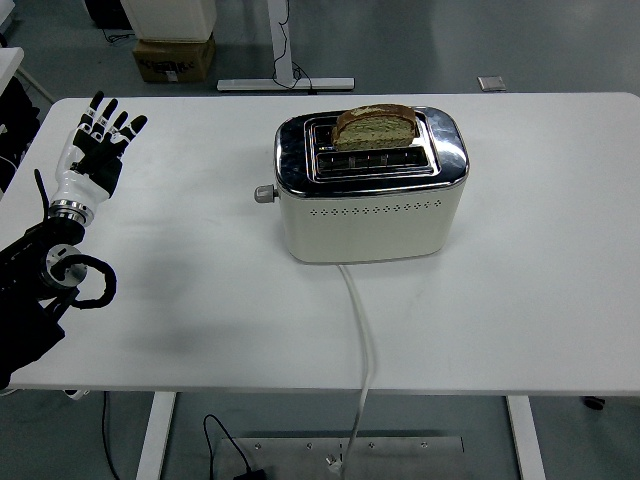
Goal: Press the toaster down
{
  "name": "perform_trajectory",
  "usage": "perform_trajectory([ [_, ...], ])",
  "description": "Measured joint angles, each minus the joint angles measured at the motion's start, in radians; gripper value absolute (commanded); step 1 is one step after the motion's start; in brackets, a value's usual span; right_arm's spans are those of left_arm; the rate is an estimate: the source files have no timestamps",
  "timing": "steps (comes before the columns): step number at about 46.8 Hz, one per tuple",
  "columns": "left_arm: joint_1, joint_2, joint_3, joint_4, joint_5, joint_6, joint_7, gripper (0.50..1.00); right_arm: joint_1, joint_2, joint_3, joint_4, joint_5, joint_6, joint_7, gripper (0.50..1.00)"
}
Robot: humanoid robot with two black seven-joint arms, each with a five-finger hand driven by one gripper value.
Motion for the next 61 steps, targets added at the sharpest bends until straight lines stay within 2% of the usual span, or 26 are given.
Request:
perform_trajectory([
  [31,0.004,-0.002,0.000,0.000,0.006,0.011,-0.009,1.000,0.000,0.000,0.000,0.000,0.000,0.000,0.000,0.998],
  [42,0.000,0.000,0.009,0.000,0.141,0.011,-0.002,1.000,0.000,0.000,0.000,0.000,0.000,0.000,0.000,0.998],
  [50,-0.002,0.016,0.009,-0.007,0.157,0.010,0.000,1.000,0.000,0.000,0.000,0.000,0.000,0.000,0.000,0.998],
  [56,-0.002,0.066,0.009,-0.044,0.158,-0.007,0.000,1.000,0.000,0.000,0.000,0.000,0.000,0.000,0.000,0.998],
  [61,-0.001,0.115,0.009,-0.073,0.159,-0.082,0.001,1.000,0.000,0.000,0.000,0.000,0.000,0.000,0.000,1.000],
])
